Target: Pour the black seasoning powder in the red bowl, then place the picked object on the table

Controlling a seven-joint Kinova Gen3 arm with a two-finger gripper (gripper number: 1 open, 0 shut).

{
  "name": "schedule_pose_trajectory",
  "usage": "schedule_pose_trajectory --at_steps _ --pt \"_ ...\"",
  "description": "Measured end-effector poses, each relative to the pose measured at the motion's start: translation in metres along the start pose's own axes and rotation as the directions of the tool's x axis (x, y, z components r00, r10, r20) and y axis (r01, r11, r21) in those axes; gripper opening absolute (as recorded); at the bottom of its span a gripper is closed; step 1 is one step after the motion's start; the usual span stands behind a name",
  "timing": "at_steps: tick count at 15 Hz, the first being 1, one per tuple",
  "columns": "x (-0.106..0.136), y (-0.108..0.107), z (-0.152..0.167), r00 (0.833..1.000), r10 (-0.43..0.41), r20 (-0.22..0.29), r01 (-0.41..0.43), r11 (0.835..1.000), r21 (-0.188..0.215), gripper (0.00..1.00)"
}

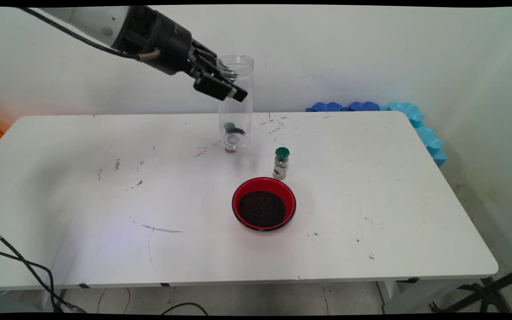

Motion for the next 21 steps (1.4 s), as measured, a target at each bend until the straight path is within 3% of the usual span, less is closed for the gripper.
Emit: schedule_pose_trajectory --at_steps 6,10,15,21 --pt "-0.004 -0.004 -0.007 0.998 0.065 0.005 -0.066 0.997 0.045 0.00" --pt "-0.015 -0.006 -0.009 0.999 0.051 0.002 -0.051 0.996 0.067 0.00" --pt "-0.047 -0.008 -0.004 1.000 -0.006 -0.020 0.008 0.996 0.083 0.00" --pt "-0.102 -0.009 0.017 0.995 -0.081 -0.051 0.087 0.988 0.126 0.00"
